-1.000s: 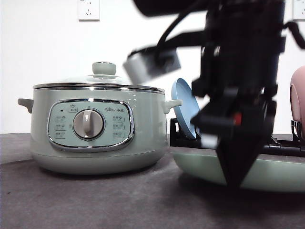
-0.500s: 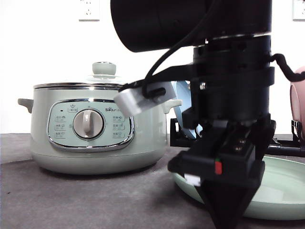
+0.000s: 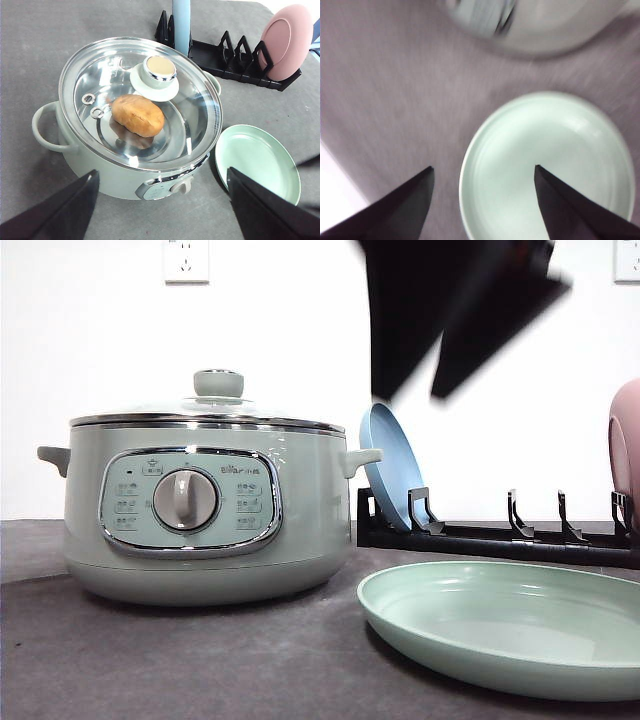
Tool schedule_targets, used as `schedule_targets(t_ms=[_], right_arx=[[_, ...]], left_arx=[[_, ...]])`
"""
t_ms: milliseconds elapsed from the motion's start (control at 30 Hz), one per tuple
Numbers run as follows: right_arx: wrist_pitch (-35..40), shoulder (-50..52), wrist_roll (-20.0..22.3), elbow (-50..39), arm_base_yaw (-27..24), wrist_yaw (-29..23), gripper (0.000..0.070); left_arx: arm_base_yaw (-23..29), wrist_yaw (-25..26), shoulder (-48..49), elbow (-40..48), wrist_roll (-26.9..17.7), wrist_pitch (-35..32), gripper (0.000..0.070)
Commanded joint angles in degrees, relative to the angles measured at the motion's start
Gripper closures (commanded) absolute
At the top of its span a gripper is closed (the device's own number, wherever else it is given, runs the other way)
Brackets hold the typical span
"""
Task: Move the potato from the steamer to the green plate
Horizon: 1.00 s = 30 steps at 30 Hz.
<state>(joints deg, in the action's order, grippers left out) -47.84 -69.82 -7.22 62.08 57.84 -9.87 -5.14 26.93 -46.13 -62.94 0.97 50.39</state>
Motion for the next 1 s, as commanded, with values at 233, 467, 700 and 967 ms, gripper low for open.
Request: schedule_targets(t_ms=[233,467,700,967], right_arx=[[4.8,6.5,2.8,4.0,-13.5,17.2,0.0301],[4.1,7.0,3.4,3.9,-22.6,30.0,0.0301],[4.1,7.0,3.6,3.9,-23.2,30.0,0.0302],[4.1,7.0,3.6,3.9,-23.2,30.0,0.0301]], left_arx=[[-0.1,0.1,-0.3,-1.3,-0.3,-0.7,0.0181],[-0.1,0.1,-0.3,-1.3,-0.3,-0.6,0.0181],[-0.2,0.1,-0.5,-1.3,0.1,-0.8,0.0188],[-3.5,-1.1,-6.7,-6.4,0.3,-1.7,0.0187]])
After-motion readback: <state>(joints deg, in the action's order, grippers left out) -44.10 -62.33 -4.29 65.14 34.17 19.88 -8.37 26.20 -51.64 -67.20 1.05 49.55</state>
